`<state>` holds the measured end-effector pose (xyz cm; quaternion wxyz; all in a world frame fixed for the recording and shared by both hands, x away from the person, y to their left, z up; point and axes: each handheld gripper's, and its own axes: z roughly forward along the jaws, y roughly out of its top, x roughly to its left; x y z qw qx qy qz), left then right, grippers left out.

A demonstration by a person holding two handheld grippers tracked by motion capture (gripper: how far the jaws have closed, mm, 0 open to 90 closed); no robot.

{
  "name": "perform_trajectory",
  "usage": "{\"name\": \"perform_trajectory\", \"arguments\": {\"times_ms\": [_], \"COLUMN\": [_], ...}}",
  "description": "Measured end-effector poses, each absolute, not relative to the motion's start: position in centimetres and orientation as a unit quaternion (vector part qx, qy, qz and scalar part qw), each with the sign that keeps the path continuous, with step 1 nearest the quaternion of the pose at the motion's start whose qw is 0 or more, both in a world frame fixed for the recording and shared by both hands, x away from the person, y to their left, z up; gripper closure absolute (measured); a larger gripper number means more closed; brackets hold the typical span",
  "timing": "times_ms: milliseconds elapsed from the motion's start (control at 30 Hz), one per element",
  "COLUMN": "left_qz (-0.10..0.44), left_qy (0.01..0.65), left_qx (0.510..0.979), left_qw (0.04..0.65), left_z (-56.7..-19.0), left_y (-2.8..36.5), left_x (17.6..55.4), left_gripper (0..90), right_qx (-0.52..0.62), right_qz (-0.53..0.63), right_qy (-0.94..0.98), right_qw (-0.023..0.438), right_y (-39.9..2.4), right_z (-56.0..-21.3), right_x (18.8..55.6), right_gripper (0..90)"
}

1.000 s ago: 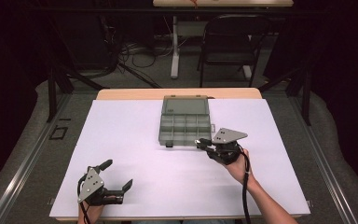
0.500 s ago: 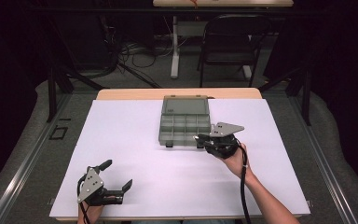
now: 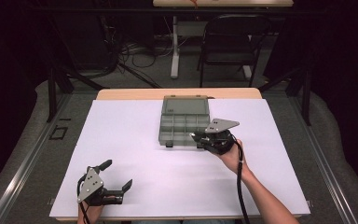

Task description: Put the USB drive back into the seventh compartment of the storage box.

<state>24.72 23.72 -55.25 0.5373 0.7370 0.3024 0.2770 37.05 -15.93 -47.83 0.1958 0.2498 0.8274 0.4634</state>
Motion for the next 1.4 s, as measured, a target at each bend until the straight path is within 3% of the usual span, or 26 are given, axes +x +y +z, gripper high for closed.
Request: {"name": "perform_trajectory", "arguments": {"times_ms": [1400], "left_qz": [0.28], "left_qy": [0.3], "left_qx": [0.738], "left_qw": [0.536], "left_z": [-55.2], "left_y": [23.7], "left_x": [24.7], "left_gripper": [0.9], "right_qx": [0.284], "right_qz": [0.449], "right_qy": [0.825], "right_qw": [0.194], "right_y": [-15.5], "right_z": [-48.1], "right_x": [40.4], "right_gripper": [79.3]}}
